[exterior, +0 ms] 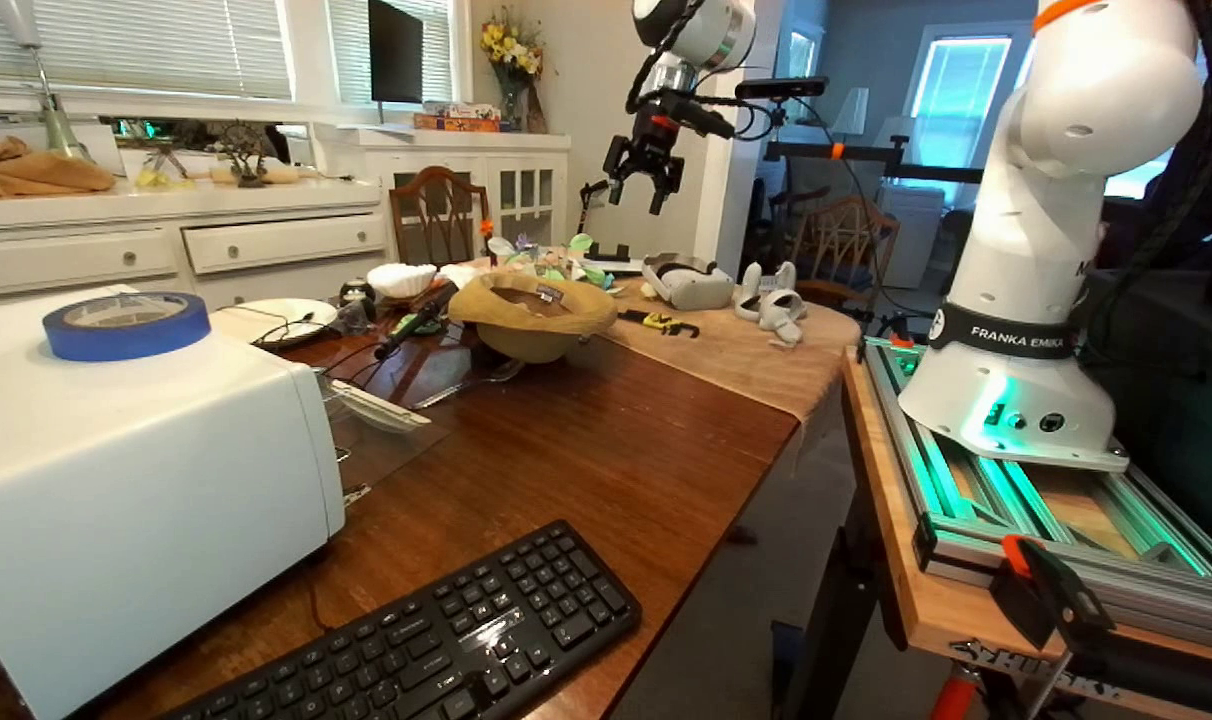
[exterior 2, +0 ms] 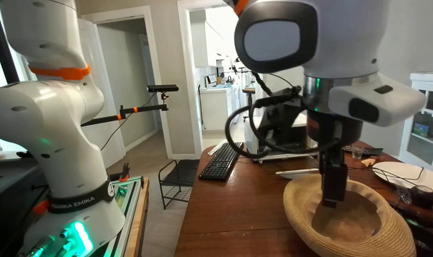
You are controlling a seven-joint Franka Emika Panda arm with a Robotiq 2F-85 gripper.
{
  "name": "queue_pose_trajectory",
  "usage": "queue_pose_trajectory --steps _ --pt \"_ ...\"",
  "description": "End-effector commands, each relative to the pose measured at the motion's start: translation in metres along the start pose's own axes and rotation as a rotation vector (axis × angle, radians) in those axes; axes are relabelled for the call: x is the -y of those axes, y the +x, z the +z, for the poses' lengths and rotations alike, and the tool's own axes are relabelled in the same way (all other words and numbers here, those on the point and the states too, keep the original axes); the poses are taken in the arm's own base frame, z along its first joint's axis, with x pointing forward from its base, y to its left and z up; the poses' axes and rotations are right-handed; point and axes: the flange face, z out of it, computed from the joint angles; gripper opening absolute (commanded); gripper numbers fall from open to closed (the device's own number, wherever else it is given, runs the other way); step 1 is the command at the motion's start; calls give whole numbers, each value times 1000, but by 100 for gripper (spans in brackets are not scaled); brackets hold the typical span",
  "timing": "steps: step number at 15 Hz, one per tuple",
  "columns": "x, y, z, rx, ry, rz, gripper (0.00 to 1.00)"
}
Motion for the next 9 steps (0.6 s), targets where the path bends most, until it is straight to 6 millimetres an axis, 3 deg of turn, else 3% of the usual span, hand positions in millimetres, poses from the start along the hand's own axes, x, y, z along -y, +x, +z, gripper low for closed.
queue_pose_trajectory --steps 1,3,6,9 --pt "-1 11 10 8 -13 16 100" --pt "-3 25 24 17 -29 32 100" --pt "-6 28 31 21 -44 52 100" --pt "-14 24 81 81 -33 119 100"
